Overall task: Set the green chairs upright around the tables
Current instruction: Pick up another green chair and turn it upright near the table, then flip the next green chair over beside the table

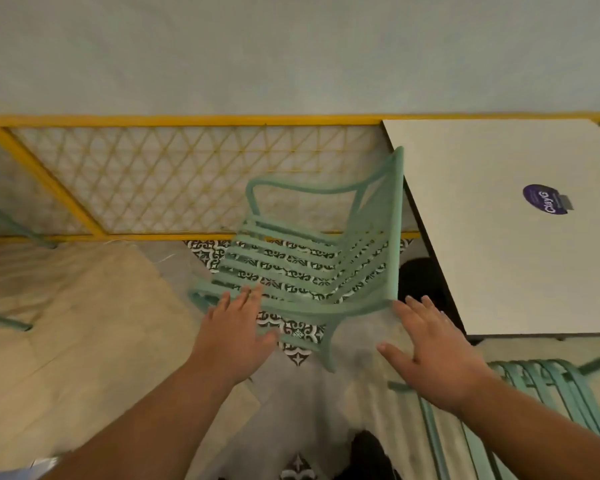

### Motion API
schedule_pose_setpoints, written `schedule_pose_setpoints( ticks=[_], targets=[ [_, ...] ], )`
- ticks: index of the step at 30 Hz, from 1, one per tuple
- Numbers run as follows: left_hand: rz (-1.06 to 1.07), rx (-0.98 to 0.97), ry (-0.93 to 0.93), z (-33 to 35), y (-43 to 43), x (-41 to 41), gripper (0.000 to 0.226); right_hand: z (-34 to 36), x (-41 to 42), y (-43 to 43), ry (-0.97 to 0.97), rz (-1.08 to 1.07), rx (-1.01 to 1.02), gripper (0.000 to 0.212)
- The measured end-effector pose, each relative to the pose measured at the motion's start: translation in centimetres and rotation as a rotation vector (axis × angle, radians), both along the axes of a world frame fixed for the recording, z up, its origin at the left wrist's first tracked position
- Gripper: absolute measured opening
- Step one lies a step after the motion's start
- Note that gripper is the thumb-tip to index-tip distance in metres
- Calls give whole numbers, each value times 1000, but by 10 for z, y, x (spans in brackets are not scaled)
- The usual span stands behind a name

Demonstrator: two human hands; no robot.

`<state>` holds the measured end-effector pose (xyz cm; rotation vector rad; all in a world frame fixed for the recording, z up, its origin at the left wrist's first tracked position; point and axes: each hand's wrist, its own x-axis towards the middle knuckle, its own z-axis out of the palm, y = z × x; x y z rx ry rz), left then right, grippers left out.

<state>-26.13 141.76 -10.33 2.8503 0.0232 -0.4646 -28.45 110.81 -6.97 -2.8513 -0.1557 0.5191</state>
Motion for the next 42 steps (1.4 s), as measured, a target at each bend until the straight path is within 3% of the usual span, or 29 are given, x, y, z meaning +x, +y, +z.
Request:
schedule_pose_setpoints(
  ticks=[4,7,13,16,22,26,30,31,37,40,42],
  targets=[
    [-2,56,12,-41,12,47,85,-16,56,30,-67,219,-57,78],
    [-5,96,40,-83,21,73,85,-50,82,66,22,286,-30,75],
    [-94,145,152,-173,32,105,75,-138,121,101,176,208,-185,58],
    [-125,147,194,-205,36,121,65,-153,134,109,238,183,-283,48],
    [-228,163,197,-247,56,160,57,-178,147,124,242,114,-290,21],
    [-284,114,170,-252,69,169,63,-175,150,130,272,88,-302,21],
    [-296,66,146,-257,84,173,106,-169,152,140,294,92,-307,24],
    [-295,57,135,-258,89,175,106,-169,152,144,299,93,-308,25],
    [-153,-40,103,-261,123,193,75,-170,154,189,362,174,-266,25],
    [-101,-49,138,-258,141,199,46,-172,148,218,384,250,-323,33],
    [-95,-34,139,-258,153,203,43,-174,142,234,408,256,-340,38]
  ],
)
